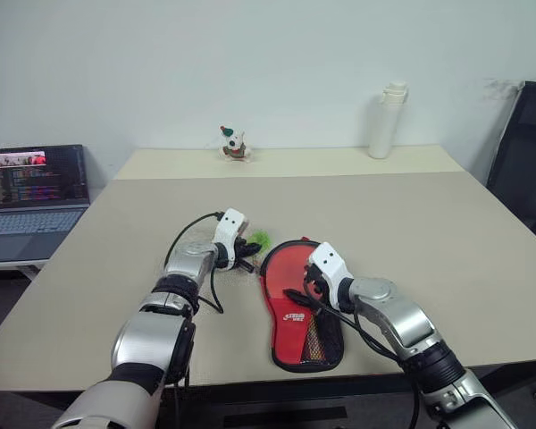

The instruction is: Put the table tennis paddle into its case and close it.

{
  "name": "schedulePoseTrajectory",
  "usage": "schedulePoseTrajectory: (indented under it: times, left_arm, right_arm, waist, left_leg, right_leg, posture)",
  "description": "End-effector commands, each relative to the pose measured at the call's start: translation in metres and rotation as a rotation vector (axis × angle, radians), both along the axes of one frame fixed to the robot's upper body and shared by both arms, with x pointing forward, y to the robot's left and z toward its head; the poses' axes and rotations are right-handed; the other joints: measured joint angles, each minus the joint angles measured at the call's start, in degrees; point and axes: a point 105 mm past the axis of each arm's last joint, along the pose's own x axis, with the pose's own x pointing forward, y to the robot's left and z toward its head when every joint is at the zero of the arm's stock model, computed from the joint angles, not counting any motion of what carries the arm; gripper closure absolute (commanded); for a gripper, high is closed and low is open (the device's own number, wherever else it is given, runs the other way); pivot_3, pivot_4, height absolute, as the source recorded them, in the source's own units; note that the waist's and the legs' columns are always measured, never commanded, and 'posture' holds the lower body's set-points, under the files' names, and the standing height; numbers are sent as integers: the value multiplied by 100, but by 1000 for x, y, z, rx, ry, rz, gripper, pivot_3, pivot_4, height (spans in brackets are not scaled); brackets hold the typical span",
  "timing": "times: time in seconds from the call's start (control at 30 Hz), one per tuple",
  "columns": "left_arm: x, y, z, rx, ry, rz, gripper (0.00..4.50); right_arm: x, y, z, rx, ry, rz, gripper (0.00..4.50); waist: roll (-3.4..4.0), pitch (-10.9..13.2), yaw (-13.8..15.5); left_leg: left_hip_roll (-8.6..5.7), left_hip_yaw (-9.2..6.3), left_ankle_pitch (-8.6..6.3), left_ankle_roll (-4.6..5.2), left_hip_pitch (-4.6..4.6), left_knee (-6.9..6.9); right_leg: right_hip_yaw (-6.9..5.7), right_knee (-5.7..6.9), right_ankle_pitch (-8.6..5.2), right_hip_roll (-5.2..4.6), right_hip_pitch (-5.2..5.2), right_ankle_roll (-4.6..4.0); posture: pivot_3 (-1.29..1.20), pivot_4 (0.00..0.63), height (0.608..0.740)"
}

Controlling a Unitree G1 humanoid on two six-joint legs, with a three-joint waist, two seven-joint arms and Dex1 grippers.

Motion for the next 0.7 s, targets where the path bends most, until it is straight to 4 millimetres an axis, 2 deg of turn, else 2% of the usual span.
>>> schedulePoseTrajectory:
  times: [0.03,0.27,0.57,0.7]
  left_arm:
    - [15,9,32,122,-127,51,4473]
    - [28,-14,54,251,-264,70,4473]
    - [30,-67,63,429,-428,-31,4473]
    - [30,-95,80,555,-552,-101,4473]
  right_arm:
    - [-6,-12,-23,-65,66,-23,0]
    - [-14,-10,-28,-74,86,-16,0]
    - [-39,-12,-43,-87,150,-17,0]
    - [-51,-11,-49,-83,181,-31,0]
  waist:
    - [-7,-4,7]
    - [-24,-15,5]
    - [-30,-18,12]
    - [-32,-19,12]
  left_leg:
    - [1,-1,0,0,0,0]
    - [0,4,0,0,-3,1]
    - [-1,8,-1,-2,-7,-1]
    - [-3,9,-2,-3,-7,-2]
  right_leg:
    - [-1,0,0,0,0,0]
    - [-1,-3,0,-3,0,1]
    - [-1,-7,-1,-3,-1,2]
    - [-2,-8,-1,-2,-2,2]
  posture:
    - [0,150,740]
    - [0,150,740]
    - [0,150,740]
    - [0,150,740]
